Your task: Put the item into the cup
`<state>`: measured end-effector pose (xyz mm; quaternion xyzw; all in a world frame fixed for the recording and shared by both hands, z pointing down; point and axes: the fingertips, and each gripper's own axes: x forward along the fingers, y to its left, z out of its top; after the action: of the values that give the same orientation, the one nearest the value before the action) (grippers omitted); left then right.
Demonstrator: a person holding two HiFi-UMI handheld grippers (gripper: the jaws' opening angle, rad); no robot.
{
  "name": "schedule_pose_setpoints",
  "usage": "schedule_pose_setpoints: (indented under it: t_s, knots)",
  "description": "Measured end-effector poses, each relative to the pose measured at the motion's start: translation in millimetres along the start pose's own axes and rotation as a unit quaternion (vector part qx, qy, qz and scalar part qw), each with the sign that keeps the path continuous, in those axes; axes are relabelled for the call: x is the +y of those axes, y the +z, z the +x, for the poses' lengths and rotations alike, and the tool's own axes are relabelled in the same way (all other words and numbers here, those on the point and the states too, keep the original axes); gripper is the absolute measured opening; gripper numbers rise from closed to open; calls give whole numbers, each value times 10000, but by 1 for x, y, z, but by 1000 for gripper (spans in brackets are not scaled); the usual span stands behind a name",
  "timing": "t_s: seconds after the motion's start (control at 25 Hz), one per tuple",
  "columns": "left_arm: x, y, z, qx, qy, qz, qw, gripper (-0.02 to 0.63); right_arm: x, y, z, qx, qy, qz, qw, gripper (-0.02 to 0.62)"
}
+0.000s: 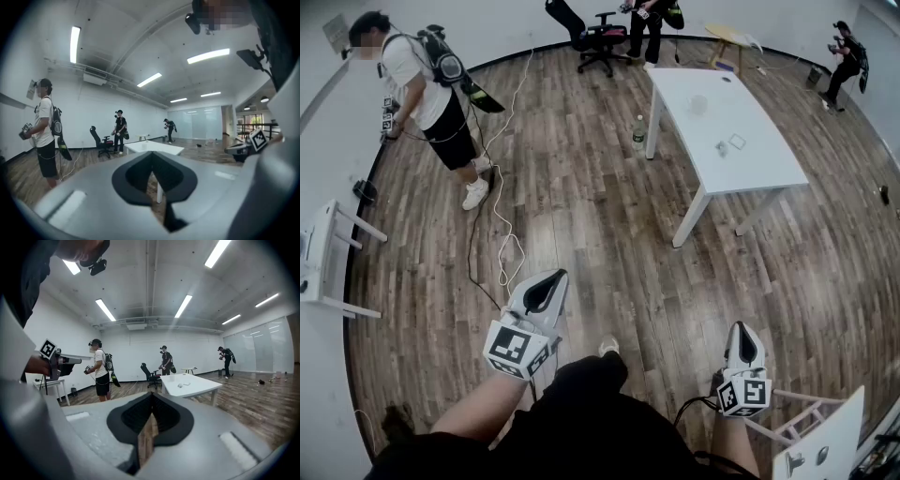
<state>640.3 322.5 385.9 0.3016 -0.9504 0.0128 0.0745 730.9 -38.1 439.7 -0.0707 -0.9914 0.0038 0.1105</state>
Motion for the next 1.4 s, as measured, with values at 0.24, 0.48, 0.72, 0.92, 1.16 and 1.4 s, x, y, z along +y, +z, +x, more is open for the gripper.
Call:
schedule_pose_setpoints:
  t_s: [0.24,0.48,0.72,0.92,1.16,1.4]
  knots:
    - [60,28,68,-96,25,143,9998,0,8,49,96,-344,101,-17,9994,2]
    - [88,57,104,-311,28,242,9992,0,13,73,151,-387,306,-102,9987,2]
    - [123,57,123,-356,310,258,9986,0,18,87,206,-494,637,-256,9964,2]
    - [157,60,148,-397,568,143,9975,0,23,101,272,-620,1016,-150,9928,2]
    - [201,72,204,-278,782,135,9965,0,0,127,358,-630,957,-57,9934,2]
    - [233,91,281,-197,858,79,9961,0,-23,152,449,-531,1171,-76,9917,2]
